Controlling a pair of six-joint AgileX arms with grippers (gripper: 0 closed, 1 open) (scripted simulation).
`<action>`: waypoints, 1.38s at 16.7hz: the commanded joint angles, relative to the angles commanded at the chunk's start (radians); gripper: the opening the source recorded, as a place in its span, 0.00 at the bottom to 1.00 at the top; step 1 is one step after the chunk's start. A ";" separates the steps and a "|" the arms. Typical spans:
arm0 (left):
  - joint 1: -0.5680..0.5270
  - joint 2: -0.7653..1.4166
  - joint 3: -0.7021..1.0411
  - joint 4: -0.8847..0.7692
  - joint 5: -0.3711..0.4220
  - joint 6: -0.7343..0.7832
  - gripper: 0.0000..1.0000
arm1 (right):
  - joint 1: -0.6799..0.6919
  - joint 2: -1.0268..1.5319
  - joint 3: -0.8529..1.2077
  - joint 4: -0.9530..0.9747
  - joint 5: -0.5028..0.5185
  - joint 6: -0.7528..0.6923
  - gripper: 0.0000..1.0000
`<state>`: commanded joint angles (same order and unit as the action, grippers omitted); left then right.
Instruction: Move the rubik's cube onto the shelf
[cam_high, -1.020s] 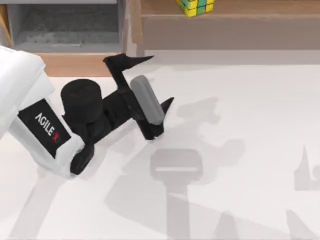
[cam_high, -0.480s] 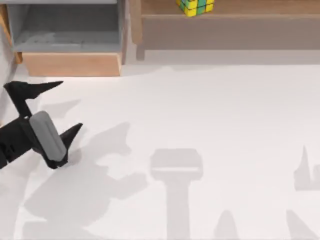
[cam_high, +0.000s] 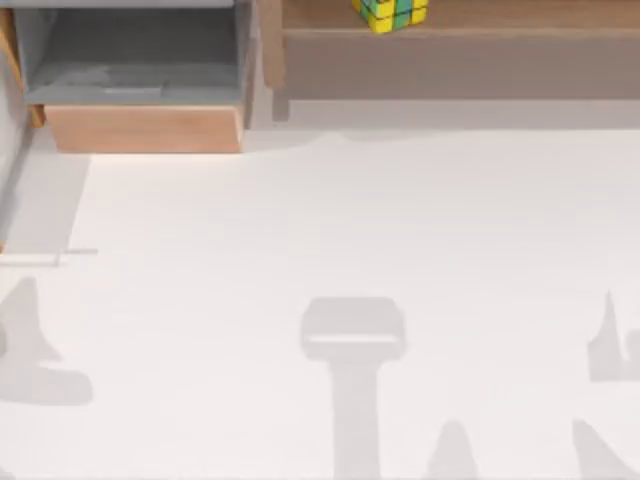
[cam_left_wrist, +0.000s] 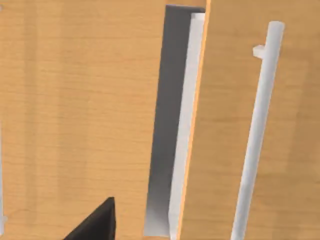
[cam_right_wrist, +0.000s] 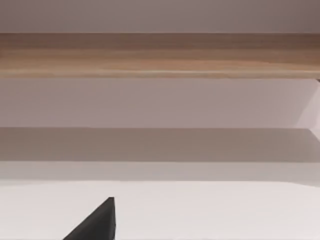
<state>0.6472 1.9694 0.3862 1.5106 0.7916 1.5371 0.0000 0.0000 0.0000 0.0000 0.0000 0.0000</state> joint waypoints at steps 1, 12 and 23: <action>0.032 0.008 0.020 0.013 -0.012 0.024 1.00 | 0.000 0.000 0.000 0.000 0.000 0.000 1.00; 0.048 0.033 0.081 0.011 -0.054 0.053 1.00 | 0.000 0.000 0.000 0.000 0.000 0.000 1.00; 0.012 0.053 0.130 -0.016 -0.090 0.053 0.70 | 0.000 0.000 0.000 0.000 0.000 0.000 1.00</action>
<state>0.6589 2.0223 0.5158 1.4949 0.7017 1.5897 0.0000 0.0000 0.0000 0.0000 0.0000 0.0000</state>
